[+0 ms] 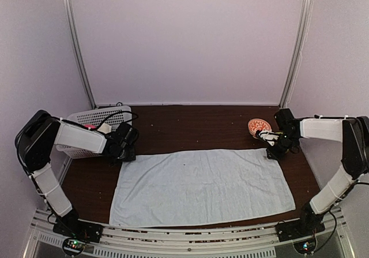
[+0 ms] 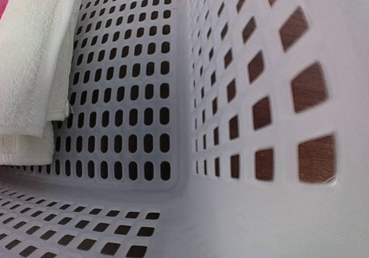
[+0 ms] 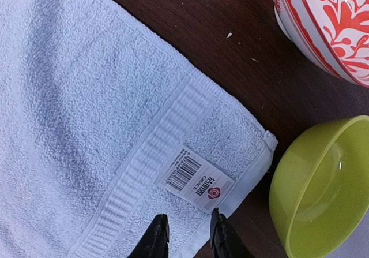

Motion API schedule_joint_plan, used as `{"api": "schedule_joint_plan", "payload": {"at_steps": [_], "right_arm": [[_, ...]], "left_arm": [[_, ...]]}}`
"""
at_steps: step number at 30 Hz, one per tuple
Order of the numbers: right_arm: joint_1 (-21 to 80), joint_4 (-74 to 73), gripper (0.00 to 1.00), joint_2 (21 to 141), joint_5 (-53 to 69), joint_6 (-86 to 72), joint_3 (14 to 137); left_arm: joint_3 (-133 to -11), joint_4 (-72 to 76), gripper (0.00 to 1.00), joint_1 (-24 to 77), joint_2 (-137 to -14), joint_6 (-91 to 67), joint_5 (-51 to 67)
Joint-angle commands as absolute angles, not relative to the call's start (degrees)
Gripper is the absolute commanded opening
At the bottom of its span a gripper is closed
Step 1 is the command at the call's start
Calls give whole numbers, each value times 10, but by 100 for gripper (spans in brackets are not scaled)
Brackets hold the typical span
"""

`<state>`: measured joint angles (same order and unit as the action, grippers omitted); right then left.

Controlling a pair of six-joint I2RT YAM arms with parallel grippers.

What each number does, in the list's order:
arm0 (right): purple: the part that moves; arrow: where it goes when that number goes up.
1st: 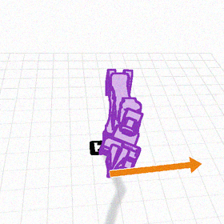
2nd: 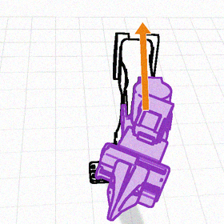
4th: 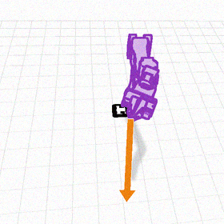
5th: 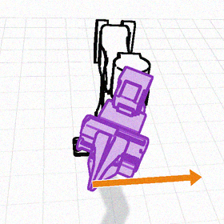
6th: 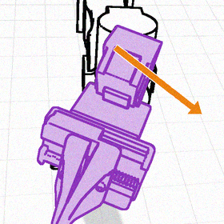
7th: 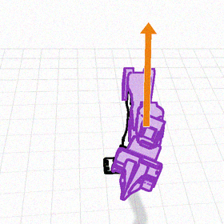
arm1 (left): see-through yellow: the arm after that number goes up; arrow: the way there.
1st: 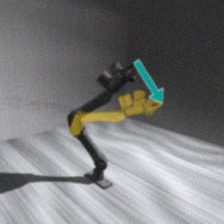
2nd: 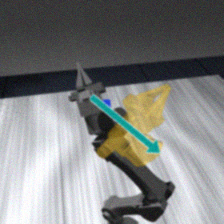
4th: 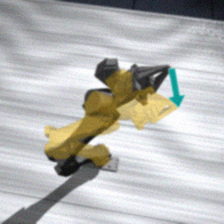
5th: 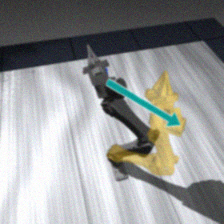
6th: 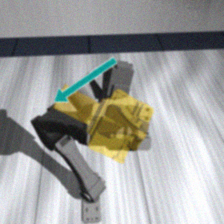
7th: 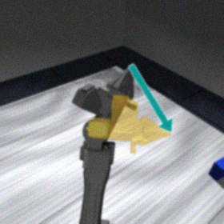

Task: Roll the towels
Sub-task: Pick up the towel from the center of the board.

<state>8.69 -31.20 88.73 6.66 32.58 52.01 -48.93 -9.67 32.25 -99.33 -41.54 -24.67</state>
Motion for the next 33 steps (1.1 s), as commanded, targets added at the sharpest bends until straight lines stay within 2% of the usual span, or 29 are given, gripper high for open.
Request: {"api": "schedule_joint_plan", "payload": {"at_steps": [1,8,9,12,16,18,20,22,31,33], "right_arm": [[86,-304,26,888,69,318,510],[86,-300,26,889,71,316,506],[86,-299,26,889,72,316,506],[86,-300,26,890,76,314,509],[86,-299,26,889,80,312,513],[86,-299,26,888,80,312,513],[86,-300,26,887,80,312,514],[86,-299,26,887,80,312,512],[87,-301,26,897,92,309,523],[87,-303,26,897,95,306,524]], "left_arm": [[-485,-127,16,328,-1027,-396,-208],[-488,-157,12,329,-1005,-386,-220],[-489,-164,14,330,-987,-385,-230],[-497,-178,29,330,-932,-367,-254],[-537,-218,33,331,-877,-345,-286],[-536,-221,29,331,-848,-346,-287],[-518,-219,17,335,-824,-358,-271],[-489,-211,10,342,-807,-376,-253],[-429,-169,7,350,-834,-372,-235],[-436,-169,17,346,-856,-379,-251]]}}
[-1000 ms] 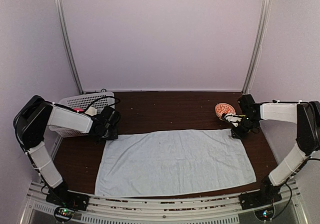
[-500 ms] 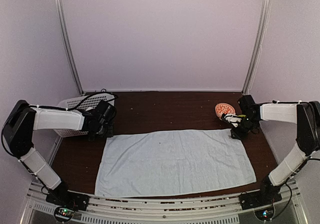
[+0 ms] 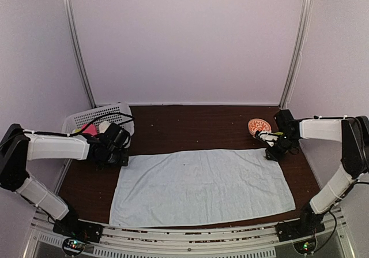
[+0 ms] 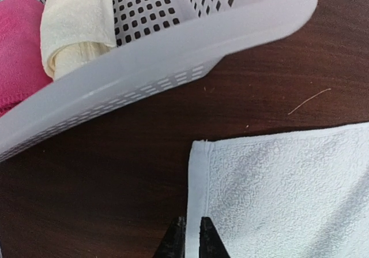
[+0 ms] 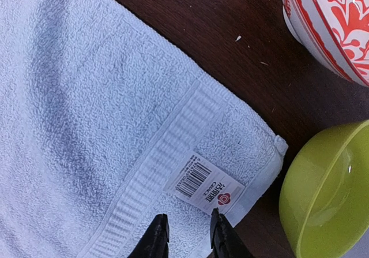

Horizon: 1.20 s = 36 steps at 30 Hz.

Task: Roll the towels
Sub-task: Pick up the towel from the center of the board.

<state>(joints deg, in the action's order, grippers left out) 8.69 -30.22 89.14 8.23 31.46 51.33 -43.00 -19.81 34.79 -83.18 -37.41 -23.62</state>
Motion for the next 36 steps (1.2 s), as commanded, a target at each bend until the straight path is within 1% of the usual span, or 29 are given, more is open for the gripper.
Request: {"api": "schedule_joint_plan", "payload": {"at_steps": [1,2,3,8,12,15,20,25,30,32,34,36], "right_arm": [[87,-303,26,896,96,306,524],[87,-303,26,895,96,305,523],[87,-303,26,893,96,305,521],[87,-304,26,887,92,305,515],[87,-303,26,881,87,306,510],[87,-302,26,884,86,306,510],[87,-301,26,893,88,303,515],[87,-301,26,895,91,301,519],[87,-302,26,894,89,302,518],[87,-303,26,892,89,303,518],[87,-302,26,889,89,303,516],[87,-299,26,889,89,302,514]], "left_arm": [[-442,-171,24,346,-868,-386,-259],[-446,-167,30,345,-878,-390,-264],[-449,-159,31,343,-887,-391,-264],[-466,-112,31,334,-943,-389,-259],[-463,-82,37,327,-955,-394,-278],[-464,-65,38,313,-964,-385,-265],[-472,-55,31,307,-986,-374,-241],[-465,-46,26,307,-998,-371,-223],[-463,-66,21,307,-1002,-380,-227],[-462,-79,26,308,-994,-383,-231],[-454,-81,33,309,-975,-381,-233],[-434,-45,38,313,-949,-355,-227]]}}
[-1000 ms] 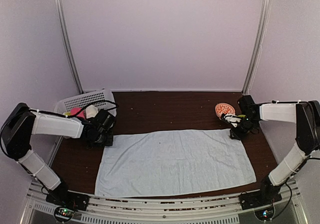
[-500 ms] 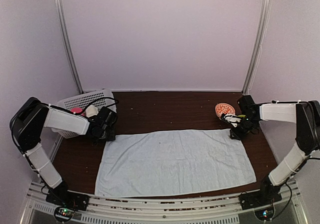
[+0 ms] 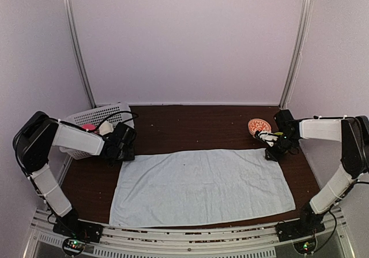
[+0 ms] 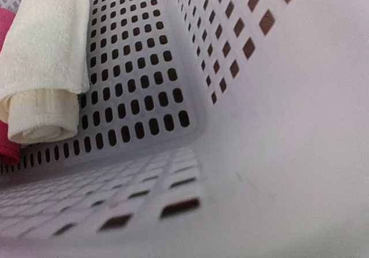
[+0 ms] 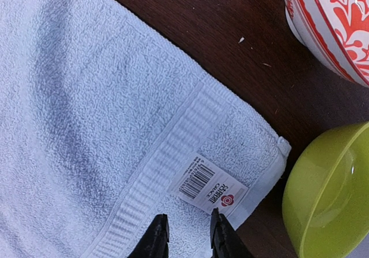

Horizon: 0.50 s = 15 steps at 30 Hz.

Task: Roll the towels
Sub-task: Pick up the towel from the center of the board.

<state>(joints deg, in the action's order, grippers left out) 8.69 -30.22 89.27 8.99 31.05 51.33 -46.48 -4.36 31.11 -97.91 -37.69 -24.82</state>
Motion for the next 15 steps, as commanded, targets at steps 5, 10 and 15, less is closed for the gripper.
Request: {"api": "schedule_joint_plan", "payload": {"at_steps": [5,10,15], "right_arm": [[87,-299,26,896,100,298,518],[87,-300,26,892,95,300,521],[87,-305,26,897,94,303,526]], "left_arm": [[-401,8,39,325,-869,-329,-229],[-391,-15,30,337,-882,-345,-221],[-401,-46,27,338,-919,-375,-243]]}}
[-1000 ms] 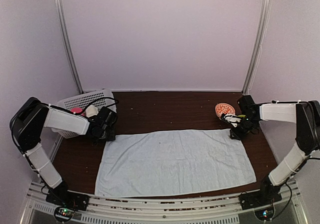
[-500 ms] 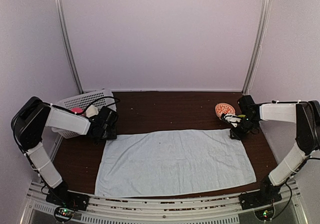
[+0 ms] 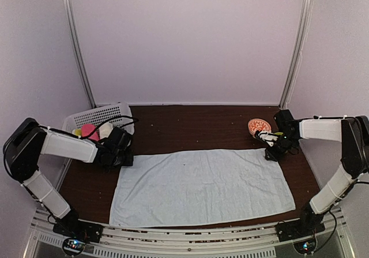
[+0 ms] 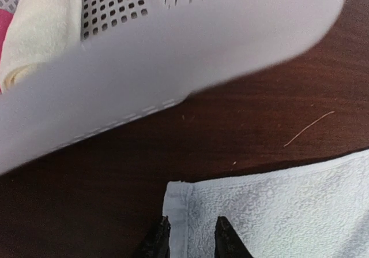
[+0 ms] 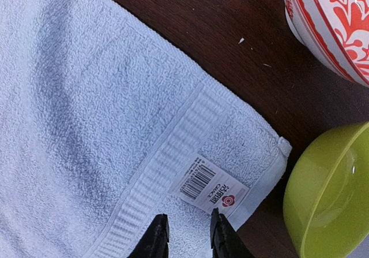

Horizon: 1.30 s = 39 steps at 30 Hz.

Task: Roll the towels
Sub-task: Pick up the towel from the center of the board.

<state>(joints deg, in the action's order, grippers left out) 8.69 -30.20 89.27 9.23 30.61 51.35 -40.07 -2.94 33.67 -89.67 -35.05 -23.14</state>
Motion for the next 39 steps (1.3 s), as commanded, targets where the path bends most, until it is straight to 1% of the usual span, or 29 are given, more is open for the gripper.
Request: {"api": "schedule_joint_plan", "payload": {"at_steps": [1,2,5,7,10,13,17,21,26,30,35,39], "right_arm": [[87,-305,26,897,94,302,526],[87,-305,26,896,94,302,526],[87,-307,26,895,96,300,527],[87,-309,26,895,94,301,528],[87,-313,26,895,88,304,529],[87,-314,26,892,85,306,529],[87,-315,26,890,85,304,526],[87,-314,26,891,84,305,526],[87,-312,26,904,90,306,533],[87,-317,26,921,101,305,549],[96,-316,25,946,107,300,579],[99,-309,25,982,79,279,632]], "left_arm": [[-397,-42,27,338,-921,-386,-247],[-392,-31,28,338,-921,-392,-250],[-385,-3,37,337,-941,-398,-258],[-397,2,39,337,-973,-399,-259],[-416,14,38,337,-1008,-399,-252],[-418,25,32,337,-1021,-404,-248],[-409,11,22,337,-1003,-411,-255],[-386,-23,12,337,-949,-420,-254],[-337,-70,3,337,-861,-436,-277],[-308,-93,1,334,-817,-437,-289],[-313,-111,1,325,-826,-447,-289],[-321,-119,3,324,-833,-457,-288]]}}
